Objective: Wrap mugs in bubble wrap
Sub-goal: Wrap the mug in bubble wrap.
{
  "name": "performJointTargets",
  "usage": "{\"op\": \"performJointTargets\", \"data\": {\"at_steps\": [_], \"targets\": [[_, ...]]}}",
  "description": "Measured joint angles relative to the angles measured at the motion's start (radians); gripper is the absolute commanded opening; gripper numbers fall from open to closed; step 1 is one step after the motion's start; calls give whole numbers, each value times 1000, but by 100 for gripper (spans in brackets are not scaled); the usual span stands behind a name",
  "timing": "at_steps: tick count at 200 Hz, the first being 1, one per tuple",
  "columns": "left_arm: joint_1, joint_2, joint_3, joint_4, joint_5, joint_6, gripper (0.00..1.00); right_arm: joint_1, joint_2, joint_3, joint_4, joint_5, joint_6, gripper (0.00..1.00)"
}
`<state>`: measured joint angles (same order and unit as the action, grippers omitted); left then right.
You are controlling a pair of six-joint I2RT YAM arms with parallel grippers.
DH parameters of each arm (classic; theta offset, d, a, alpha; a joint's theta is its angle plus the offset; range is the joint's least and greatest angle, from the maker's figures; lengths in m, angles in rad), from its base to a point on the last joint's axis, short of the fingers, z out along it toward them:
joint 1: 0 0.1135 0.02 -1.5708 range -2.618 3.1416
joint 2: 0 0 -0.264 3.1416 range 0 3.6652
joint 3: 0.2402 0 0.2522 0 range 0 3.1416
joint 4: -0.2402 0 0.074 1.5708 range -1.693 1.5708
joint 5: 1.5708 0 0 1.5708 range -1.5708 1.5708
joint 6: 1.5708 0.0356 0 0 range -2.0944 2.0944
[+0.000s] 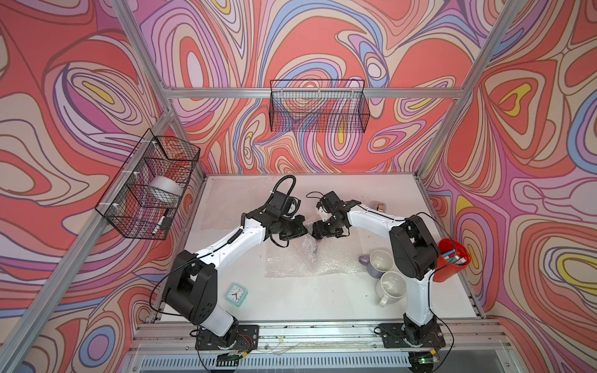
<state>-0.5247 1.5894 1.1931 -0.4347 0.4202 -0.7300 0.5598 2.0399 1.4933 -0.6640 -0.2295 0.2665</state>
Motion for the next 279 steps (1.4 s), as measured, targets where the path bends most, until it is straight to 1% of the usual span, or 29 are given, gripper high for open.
{"op": "performJointTargets", "data": {"at_steps": [53, 103, 165, 196, 220, 254, 279], "targets": [[1, 133, 71, 50, -26, -86, 0, 0, 0, 0, 6, -24, -3, 69], [2, 150, 85, 59, -47, -105, 0, -11, -20, 0, -6, -23, -3, 72], [14, 198, 91, 62, -58, -113, 0, -55, -134, -9, -32, -5, -3, 76], [15, 215, 106, 62, -57, -121, 0, -73, -216, -55, -20, 6, -9, 78], [16, 217, 116, 62, -58, -129, 0, -75, -282, -99, 11, -49, -30, 72], [16, 221, 116, 62, -58, -137, 0, -74, -312, -112, 51, -138, -61, 69], [16, 226, 117, 61, -58, -139, 0, -74, -311, -112, 55, -158, -71, 58]]}}
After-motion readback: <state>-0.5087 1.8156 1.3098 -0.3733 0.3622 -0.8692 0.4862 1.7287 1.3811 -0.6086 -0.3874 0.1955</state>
